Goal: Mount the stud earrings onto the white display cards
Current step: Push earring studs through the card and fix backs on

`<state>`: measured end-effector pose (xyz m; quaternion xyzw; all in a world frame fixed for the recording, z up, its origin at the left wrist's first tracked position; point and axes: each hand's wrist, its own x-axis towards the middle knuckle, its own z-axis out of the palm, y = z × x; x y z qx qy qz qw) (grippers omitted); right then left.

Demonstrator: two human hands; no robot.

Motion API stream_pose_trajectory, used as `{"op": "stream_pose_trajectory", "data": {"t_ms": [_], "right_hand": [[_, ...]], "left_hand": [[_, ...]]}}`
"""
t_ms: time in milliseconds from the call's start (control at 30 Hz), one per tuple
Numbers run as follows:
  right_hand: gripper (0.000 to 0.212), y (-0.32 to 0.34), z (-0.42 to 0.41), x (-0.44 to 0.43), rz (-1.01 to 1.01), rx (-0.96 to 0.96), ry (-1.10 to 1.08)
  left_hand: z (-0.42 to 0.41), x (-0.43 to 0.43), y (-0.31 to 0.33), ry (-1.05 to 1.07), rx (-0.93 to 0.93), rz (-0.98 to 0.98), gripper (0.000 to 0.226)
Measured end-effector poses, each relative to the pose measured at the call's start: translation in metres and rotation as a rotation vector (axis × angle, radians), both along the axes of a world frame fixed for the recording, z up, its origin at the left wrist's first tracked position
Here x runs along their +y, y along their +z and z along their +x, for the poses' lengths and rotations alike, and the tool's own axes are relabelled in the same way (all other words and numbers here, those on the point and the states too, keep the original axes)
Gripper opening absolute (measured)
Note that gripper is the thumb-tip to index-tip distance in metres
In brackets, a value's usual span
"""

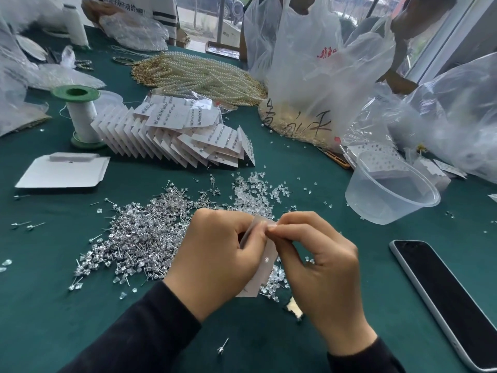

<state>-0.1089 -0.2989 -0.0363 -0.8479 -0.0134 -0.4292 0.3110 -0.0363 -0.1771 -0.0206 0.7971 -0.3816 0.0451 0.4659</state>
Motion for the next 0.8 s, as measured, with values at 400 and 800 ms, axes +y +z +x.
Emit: {"op": "stream_pose_trajectory", "data": {"t_ms": [400,800], "right_hand": [[0.018,-0.0007,0.0020,0.0019,0.297,0.004,0.128],[0.006,-0.0015,0.0003,0.0015,0.193,-0.005,0.074]], "left_hand": [[-0.0007,0.0022,0.0028,0.013,-0.040,0.003,0.038],[-0.0010,0.0024,0.0040,-0.014,-0.061,-0.004,0.034]]}}
